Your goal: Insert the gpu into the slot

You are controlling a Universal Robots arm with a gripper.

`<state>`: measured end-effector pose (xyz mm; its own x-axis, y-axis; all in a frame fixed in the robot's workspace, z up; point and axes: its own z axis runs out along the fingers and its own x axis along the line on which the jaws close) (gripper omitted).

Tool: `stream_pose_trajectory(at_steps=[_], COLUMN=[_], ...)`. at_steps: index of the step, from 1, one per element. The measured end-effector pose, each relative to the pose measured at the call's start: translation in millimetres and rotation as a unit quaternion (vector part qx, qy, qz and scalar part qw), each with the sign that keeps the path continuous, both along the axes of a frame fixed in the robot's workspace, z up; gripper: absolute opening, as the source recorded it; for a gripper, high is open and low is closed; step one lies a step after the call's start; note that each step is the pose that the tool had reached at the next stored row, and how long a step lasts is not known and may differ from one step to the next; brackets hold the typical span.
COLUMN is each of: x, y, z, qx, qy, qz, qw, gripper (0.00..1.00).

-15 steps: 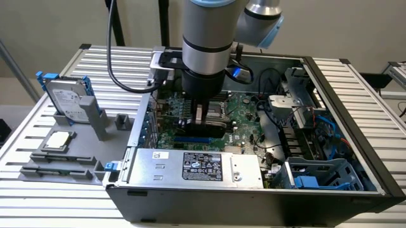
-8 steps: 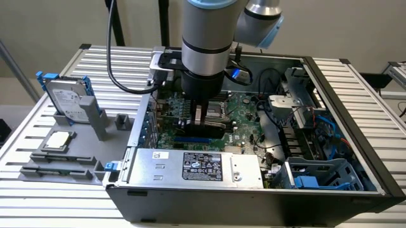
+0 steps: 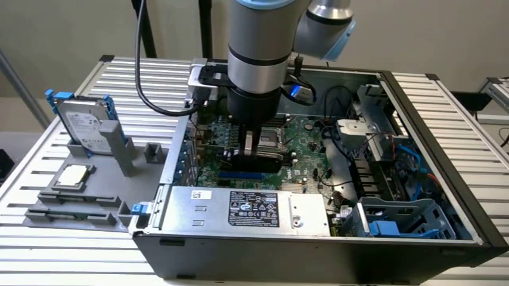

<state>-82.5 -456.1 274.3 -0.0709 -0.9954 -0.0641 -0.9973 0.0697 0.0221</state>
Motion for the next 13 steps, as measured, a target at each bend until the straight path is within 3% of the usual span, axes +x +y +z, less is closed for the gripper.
stream_pose_trajectory(at_steps=[7,13], x=[3.8,3.9], y=[0.1,0.1], z=[0.1,-0.4], qx=[-0.001,-0.0041], qy=[0.0022,0.0023], qz=[0.0,0.0], qw=[1.0,1.0], gripper=[0.26,0.26])
